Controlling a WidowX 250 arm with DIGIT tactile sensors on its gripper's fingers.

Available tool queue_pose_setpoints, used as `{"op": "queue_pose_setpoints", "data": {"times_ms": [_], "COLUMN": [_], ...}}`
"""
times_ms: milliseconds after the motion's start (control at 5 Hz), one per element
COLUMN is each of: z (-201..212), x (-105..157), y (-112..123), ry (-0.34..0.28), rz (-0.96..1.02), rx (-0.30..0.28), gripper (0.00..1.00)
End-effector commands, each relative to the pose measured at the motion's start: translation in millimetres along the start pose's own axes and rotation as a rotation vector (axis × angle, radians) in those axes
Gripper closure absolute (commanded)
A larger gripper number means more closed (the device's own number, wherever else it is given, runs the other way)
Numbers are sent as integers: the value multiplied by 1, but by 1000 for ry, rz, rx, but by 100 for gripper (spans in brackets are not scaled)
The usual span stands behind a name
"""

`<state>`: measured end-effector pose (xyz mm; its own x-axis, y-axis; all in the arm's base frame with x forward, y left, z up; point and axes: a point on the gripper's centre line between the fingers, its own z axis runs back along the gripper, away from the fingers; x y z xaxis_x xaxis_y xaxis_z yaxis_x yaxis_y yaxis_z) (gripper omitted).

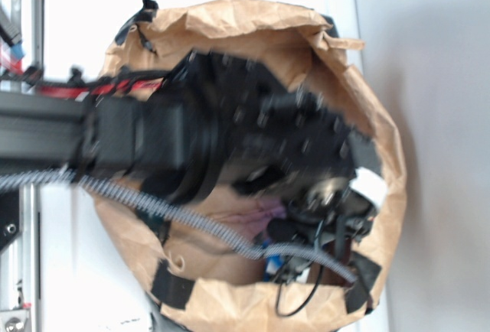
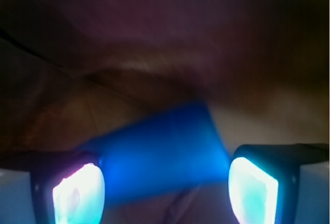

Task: Grab the blue bottle.

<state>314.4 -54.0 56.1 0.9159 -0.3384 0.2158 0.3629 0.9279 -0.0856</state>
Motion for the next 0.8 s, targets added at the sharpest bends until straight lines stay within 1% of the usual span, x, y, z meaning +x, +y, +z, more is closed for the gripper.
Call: {"op": "queue_pose_setpoints", "data": {"times_ms": [0,200,400,600], "z": [-4,0,16,37], "x": [-1,3,11,18], "y": [-18,-15,-4,12], "ry": [-23,-44,-50,-64], "rz": [141,135,158,294], "rx": [108,84,26,-13], "gripper": [0,0,0,0]}}
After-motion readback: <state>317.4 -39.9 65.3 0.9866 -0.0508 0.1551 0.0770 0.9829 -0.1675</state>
